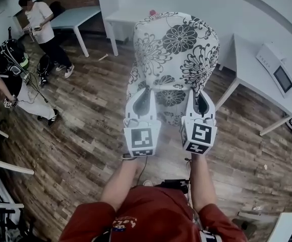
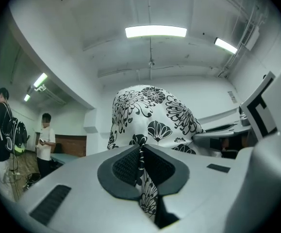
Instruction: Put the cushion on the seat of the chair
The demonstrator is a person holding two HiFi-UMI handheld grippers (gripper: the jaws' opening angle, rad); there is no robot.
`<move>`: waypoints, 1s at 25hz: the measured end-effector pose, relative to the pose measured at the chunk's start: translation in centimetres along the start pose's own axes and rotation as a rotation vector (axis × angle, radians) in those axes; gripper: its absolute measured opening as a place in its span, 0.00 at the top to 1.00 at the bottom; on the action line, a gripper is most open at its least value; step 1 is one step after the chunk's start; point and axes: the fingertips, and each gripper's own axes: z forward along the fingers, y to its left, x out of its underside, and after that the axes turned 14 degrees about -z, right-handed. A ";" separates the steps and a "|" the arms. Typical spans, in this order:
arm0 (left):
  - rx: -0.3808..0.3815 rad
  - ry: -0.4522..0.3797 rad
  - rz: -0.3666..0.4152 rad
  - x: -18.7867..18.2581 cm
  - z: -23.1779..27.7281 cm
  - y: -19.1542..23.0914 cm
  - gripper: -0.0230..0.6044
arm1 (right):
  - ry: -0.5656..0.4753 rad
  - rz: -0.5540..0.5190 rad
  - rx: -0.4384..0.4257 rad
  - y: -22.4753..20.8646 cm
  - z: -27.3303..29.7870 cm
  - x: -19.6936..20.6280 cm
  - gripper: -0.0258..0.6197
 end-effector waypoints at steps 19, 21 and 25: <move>-0.014 -0.063 0.003 0.9 0.9 0.4 0.89 | -0.070 -0.019 0.000 0.0 1.2 0.8 0.87; -0.018 -0.077 0.001 1.0 1.0 0.3 0.89 | -0.085 -0.028 -0.001 -0.1 1.2 0.9 0.87; -0.018 -0.112 0.000 1.3 1.0 0.3 0.90 | -0.113 -0.045 0.011 -0.4 1.4 0.9 0.87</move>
